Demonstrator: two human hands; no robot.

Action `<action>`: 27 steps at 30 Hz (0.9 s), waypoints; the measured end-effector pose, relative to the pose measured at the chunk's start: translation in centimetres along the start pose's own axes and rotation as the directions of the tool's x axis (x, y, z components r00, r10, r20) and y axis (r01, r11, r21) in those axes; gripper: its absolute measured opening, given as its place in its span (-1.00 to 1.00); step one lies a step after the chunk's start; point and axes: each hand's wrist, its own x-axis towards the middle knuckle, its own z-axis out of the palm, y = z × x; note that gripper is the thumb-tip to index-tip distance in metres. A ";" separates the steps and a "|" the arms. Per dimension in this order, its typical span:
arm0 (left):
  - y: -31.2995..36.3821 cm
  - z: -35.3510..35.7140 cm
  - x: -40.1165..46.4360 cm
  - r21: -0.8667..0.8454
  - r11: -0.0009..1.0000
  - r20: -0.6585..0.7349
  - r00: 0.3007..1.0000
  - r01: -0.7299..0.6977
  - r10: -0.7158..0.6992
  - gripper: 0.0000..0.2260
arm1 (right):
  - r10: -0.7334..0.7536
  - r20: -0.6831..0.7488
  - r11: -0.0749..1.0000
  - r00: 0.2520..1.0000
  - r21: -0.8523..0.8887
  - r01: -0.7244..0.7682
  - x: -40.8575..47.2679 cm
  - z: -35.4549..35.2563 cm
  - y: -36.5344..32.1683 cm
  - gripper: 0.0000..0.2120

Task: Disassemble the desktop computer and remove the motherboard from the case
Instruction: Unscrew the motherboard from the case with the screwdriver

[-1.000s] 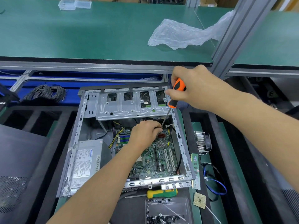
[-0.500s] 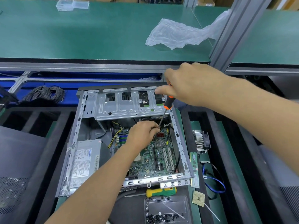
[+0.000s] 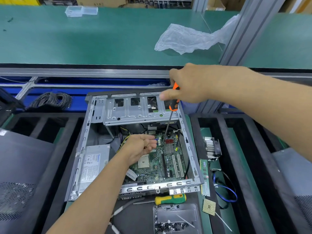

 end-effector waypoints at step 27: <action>8.5 5.3 -4.7 0.252 0.620 0.154 0.663 -0.743 0.733 -0.80 | -0.151 -0.140 0.929 0.979 0.318 0.189 -0.1 0.4 -0.3 -0.71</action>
